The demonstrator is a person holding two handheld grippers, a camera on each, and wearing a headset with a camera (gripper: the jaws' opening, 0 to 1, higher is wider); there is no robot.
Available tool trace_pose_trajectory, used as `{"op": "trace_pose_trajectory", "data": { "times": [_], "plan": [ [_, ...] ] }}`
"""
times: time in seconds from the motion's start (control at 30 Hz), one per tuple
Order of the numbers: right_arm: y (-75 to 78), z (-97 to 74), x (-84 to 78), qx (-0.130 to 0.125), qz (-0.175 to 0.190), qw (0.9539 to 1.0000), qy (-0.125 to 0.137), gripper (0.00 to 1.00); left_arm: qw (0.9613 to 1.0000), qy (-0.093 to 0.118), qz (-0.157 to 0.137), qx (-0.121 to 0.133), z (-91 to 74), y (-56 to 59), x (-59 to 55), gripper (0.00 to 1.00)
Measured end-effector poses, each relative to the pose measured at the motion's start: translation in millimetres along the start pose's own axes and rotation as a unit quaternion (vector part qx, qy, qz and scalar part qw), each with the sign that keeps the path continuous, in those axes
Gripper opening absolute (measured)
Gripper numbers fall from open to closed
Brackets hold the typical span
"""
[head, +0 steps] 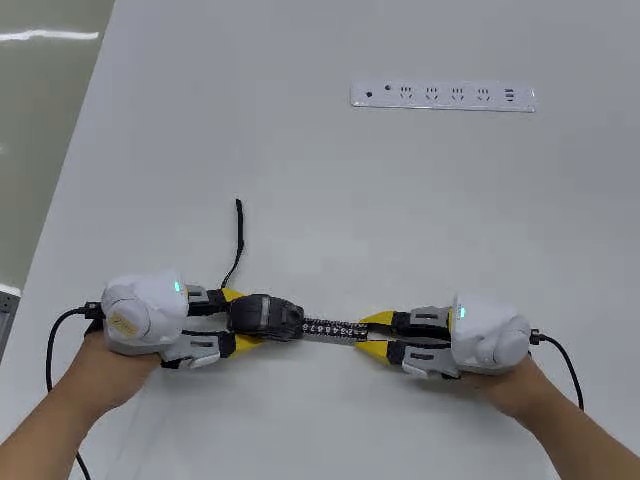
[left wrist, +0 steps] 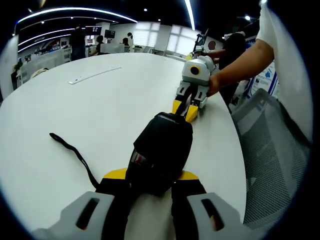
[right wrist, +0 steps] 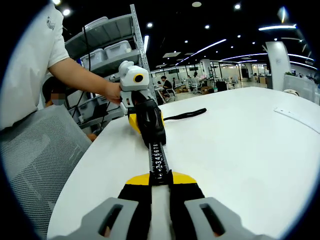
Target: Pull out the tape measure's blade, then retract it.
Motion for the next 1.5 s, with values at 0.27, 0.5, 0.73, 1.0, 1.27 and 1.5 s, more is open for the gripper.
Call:
{"op": "trace_pose_trajectory", "data": {
  "times": [0.27, 0.5, 0.73, 1.0, 1.27, 1.5],
  "plan": [
    [0.9, -5.1, -1.1, -0.004, 0.002, 1.0000, 0.001, 0.11, 1.0000, -0.001, 0.000, 0.000, -0.1, 0.3, 0.7, 0.28],
    [0.8, -10.6, -2.3, -0.008, 0.006, 0.9999, 0.003, 0.11, 1.0000, -0.001, -0.001, 0.000, -0.3, 0.3, 0.7, 0.28],
    [2.0, -18.9, -4.9, -0.011, 0.003, 0.9999, 0.001, 0.11, 1.0000, -0.002, 0.000, 0.001, -0.4, 0.5, 0.3, 0.28],
    [3.3, -27.7, -8.0, -0.015, 0.006, 0.9999, 0.002, 0.11, 1.0000, -0.002, -0.001, 0.002, -0.1, 0.4, 0.0, 0.28],
    [4.5, -32.3, -8.8, -0.016, 0.010, 0.9998, 0.003, 0.10, 1.0000, -0.004, 0.000, 0.002, -0.2, 0.5, 0.6, 0.28],
    [5.5, -38.8, -11.3, -0.020, 0.016, 0.9997, 0.006, 0.10, 1.0000, -0.003, 0.000, 0.002, -0.5, -0.2, -0.1, 0.28]
  ]
}}
Point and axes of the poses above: the centre of the closed fingertips' face, and the gripper's own axes: z roughly forward along the fingers, y roughly to its right, x roughly out of its top, the point moved 5 cm from there along -z, roughly backward along the fingers, and after that the axes turned 13 degrees about z, right-handed, at the moved point
